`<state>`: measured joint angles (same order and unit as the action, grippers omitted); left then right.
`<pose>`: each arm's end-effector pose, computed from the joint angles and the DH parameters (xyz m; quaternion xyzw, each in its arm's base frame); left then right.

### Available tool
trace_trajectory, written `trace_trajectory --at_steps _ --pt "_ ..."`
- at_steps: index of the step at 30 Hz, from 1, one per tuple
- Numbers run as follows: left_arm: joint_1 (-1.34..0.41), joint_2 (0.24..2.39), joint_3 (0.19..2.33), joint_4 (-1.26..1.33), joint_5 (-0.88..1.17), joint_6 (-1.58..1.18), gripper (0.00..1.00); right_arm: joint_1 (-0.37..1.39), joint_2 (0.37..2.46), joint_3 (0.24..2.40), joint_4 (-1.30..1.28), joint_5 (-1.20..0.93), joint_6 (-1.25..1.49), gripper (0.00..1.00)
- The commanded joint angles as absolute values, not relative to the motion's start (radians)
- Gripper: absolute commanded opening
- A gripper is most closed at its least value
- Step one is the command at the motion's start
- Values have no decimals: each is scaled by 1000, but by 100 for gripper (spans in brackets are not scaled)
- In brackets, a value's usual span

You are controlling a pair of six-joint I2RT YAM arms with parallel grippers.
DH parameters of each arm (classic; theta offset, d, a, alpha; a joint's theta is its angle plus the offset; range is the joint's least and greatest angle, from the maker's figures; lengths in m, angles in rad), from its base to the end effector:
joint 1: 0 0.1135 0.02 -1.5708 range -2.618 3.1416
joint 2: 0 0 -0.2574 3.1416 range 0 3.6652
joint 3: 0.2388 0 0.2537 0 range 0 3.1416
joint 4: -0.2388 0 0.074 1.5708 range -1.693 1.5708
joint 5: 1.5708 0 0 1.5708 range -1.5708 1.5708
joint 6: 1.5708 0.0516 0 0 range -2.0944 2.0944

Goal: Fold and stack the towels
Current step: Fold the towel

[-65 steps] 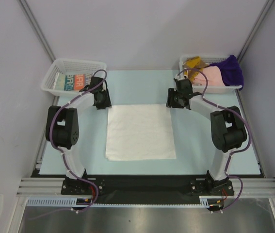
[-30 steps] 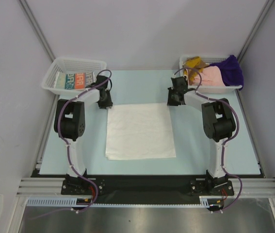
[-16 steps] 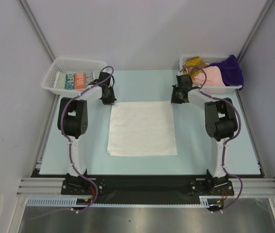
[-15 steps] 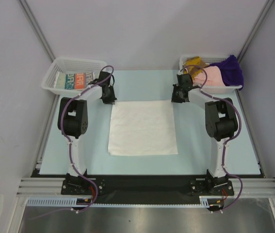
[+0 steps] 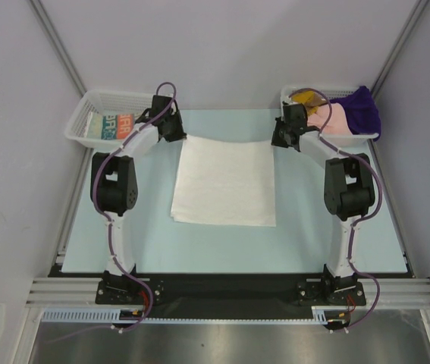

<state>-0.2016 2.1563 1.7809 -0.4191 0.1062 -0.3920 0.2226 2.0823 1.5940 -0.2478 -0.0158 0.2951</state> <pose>0.4901 -0.1058 0.2041 -0.0679 0.9220 -0.1575 0.3470 0.4728 0.1078 0.1910 0.0299 0.9137 0.1107 0.3900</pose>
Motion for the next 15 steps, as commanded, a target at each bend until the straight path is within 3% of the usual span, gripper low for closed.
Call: trace_trajectory --at_steps 1,15 --pt "-198 2129 1824 -384 130 -393 0 213 2002 1595 -183 0 302 0" --pt "-199 1913 1517 -339 100 -482 0 232 1776 1286 -86 -3 359 0"
